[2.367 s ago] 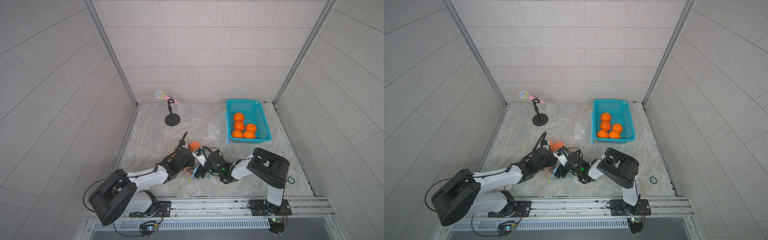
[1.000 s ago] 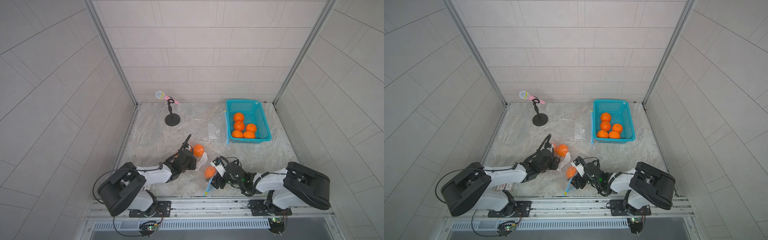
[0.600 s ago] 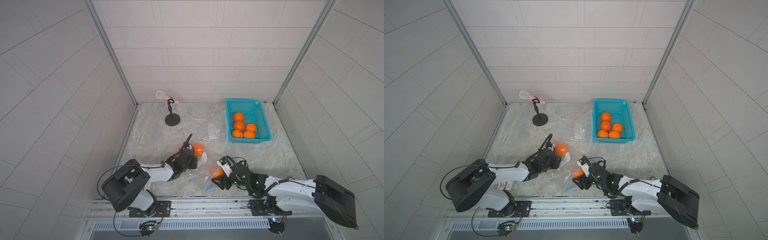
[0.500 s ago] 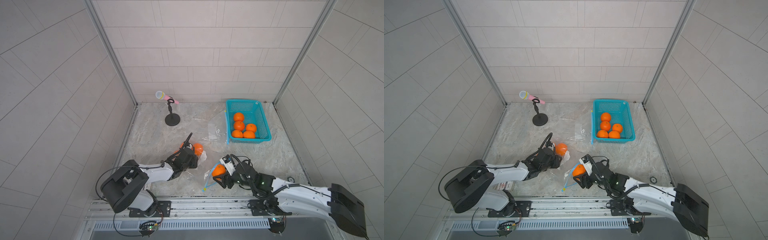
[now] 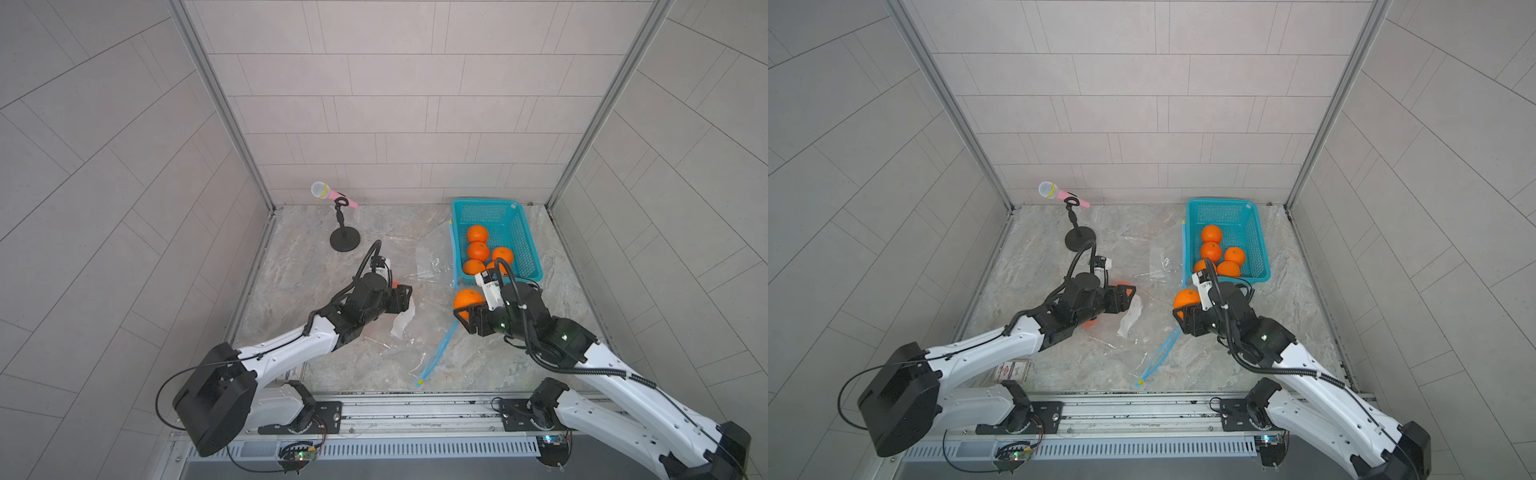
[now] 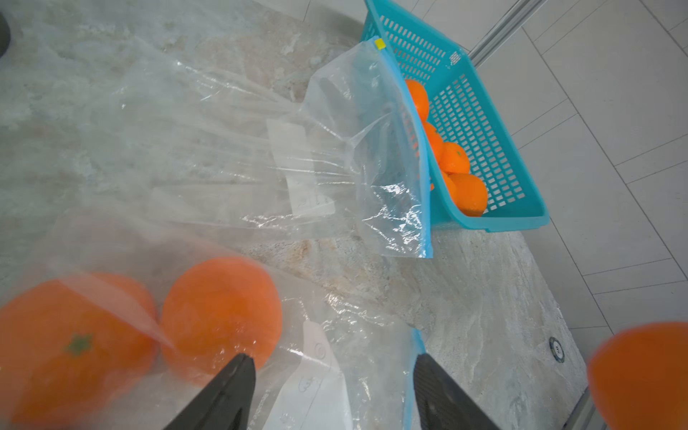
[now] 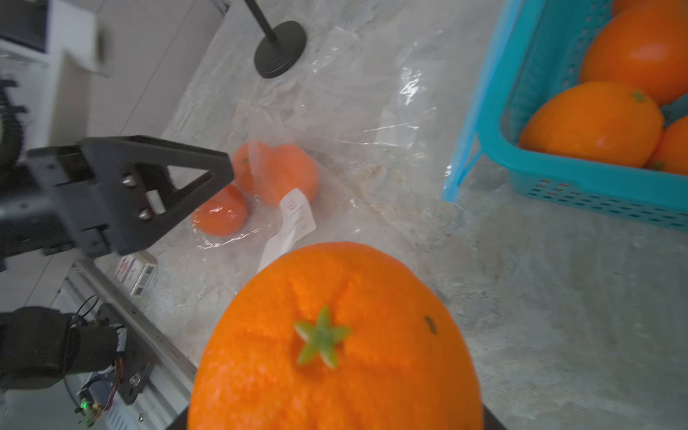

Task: Open the zip-top bag and take out the orange
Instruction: Pick up the orange from the zipper food storage bag, then place the orange in the basket.

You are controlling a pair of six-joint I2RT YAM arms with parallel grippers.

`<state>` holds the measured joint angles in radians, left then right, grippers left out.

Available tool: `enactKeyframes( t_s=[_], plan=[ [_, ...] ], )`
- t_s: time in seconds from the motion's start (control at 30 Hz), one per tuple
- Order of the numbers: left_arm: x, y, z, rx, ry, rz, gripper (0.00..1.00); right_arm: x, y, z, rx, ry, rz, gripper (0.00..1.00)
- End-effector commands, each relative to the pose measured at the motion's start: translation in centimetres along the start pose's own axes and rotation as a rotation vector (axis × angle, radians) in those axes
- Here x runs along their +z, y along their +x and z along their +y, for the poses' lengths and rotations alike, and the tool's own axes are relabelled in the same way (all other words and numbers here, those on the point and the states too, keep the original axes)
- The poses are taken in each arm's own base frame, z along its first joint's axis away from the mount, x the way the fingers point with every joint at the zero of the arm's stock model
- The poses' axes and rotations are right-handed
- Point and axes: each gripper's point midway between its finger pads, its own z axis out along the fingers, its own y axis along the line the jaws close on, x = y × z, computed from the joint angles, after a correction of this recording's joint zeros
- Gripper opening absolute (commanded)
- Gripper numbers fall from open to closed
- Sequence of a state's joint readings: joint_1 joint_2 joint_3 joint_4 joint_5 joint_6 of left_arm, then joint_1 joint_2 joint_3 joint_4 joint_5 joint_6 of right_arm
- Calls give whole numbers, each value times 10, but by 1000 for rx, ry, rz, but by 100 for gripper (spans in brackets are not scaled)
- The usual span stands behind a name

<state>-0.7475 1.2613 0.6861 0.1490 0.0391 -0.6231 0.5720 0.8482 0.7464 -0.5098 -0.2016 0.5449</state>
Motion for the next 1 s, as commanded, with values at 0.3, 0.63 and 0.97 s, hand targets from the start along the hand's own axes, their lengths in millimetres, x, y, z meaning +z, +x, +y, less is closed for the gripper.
enactKeyframes(
  t_s=[0.3, 0.63, 0.97],
  plan=[
    [29, -45, -117, 129, 252, -55, 98, 16, -95, -143, 194, 394, 139, 56],
    [77, -20, -120, 181, 216, 10, 99, 42, -92, -212, 236, 585, 400, 55],
    [73, -9, -116, 180, 222, 19, 99, 65, -61, -225, 245, 591, 663, 56]
  ],
)
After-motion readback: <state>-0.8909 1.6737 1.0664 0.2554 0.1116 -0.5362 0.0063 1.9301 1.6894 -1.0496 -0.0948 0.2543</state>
